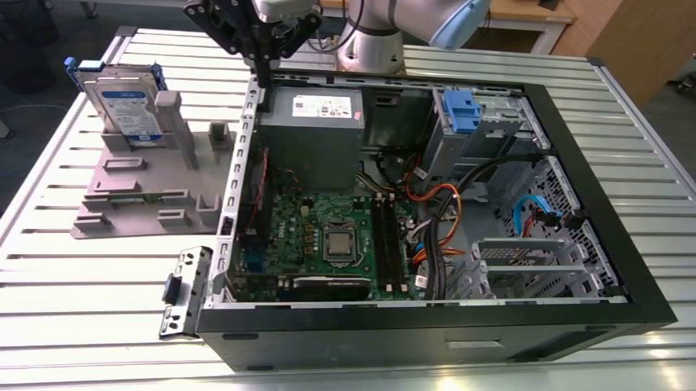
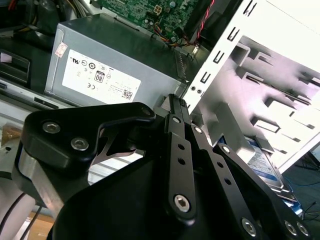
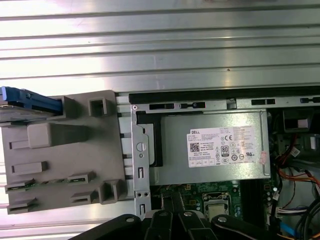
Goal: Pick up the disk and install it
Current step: 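Reach for the disk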
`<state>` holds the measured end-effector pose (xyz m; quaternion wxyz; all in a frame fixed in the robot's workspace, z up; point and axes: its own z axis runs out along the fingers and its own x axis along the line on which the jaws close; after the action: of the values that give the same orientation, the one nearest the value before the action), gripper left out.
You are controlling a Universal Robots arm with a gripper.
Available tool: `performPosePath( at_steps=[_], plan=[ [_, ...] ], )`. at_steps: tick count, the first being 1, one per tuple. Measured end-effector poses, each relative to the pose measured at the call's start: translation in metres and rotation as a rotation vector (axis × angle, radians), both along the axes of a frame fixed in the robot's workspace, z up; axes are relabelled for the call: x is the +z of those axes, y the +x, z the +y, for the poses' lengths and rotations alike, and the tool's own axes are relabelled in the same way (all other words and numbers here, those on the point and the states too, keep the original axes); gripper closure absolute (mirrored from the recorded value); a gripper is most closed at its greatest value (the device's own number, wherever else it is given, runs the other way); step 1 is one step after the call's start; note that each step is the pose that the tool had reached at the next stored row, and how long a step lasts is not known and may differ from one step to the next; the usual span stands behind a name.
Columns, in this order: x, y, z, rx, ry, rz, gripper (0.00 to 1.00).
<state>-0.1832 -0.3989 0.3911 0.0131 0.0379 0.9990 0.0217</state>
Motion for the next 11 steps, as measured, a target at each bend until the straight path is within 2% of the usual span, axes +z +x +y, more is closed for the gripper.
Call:
performPosePath(
  at_steps=[11],
  plan=[
    [-0.0001, -0.0025, 0.0, 0.0, 0.0, 0.0, 0.9]
  ],
)
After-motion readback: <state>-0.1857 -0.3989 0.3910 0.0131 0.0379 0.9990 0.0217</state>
